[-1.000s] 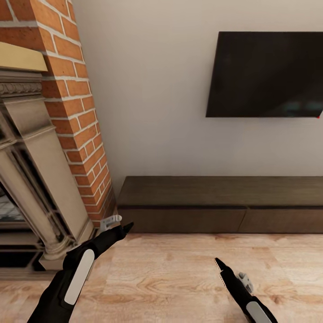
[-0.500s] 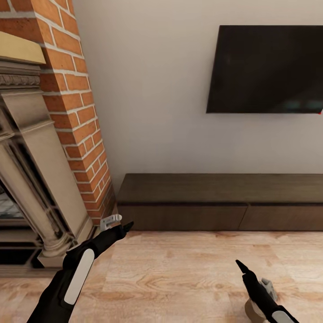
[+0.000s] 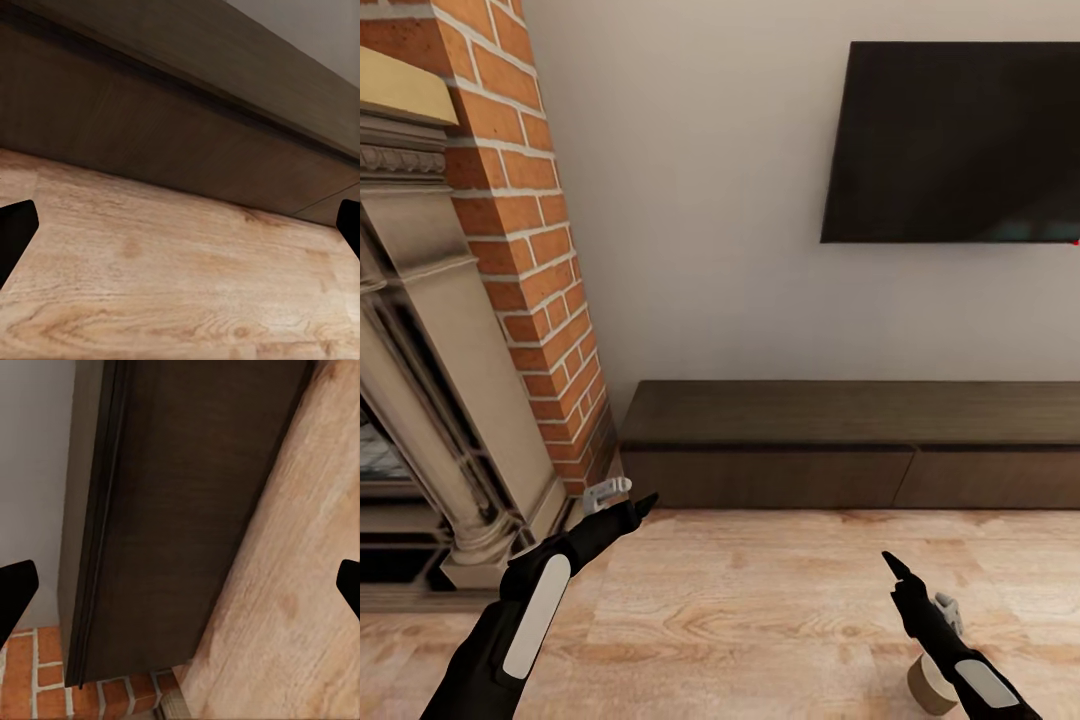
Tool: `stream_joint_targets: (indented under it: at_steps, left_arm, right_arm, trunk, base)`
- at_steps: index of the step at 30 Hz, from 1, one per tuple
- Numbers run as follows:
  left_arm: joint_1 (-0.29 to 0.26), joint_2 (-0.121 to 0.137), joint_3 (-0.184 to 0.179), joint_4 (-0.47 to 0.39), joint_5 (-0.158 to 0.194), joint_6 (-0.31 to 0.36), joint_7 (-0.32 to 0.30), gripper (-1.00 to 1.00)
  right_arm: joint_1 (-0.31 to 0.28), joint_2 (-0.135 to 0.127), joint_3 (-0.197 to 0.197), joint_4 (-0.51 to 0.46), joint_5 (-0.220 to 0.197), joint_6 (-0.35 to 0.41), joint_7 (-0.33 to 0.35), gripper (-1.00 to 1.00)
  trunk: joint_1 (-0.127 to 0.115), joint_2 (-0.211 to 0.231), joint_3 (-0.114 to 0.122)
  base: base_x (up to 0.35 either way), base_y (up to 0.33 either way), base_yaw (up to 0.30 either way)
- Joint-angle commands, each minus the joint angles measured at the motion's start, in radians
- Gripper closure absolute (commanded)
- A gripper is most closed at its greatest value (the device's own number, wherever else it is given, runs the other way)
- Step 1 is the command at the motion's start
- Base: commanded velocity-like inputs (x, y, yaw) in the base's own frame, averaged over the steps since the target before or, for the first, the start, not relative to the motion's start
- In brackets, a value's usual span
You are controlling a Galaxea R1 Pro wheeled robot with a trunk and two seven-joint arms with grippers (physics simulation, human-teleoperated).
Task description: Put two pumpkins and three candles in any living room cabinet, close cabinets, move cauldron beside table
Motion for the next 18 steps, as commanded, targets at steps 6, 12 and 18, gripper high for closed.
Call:
stream_joint_targets:
  at_steps: [6, 12, 18]
  left_arm:
    - [-0.001, 0.0, 0.0, -0.001, 0.001, 0.004, -0.001, -1.0]
    - [-0.001, 0.0, 0.0, -0.005, 0.003, 0.005, -0.001, -1.0]
    - [-0.001, -0.003, 0.003, -0.046, 0.015, 0.027, -0.002, -1.0]
  right_arm:
    - [-0.015, 0.004, -0.003, -0.005, -0.08, 0.016, 0.004, -1.0]
    - [-0.018, 0.021, 0.0, -0.043, -0.09, 0.009, 0.004, -1.0]
    - [-0.019, 0.032, 0.002, -0.076, -0.095, 0.018, 0.073, -1.0]
  trunk:
    - [0.023, -0.043, -0.02]
    - [0.046, -0.085, -0.039]
    - [0.069, -0.127, -0.057]
  base:
    - [0.0, 0.0, 0.0]
    - [0.0, 0.0, 0.0]
    - [0.0, 0.0, 0.0]
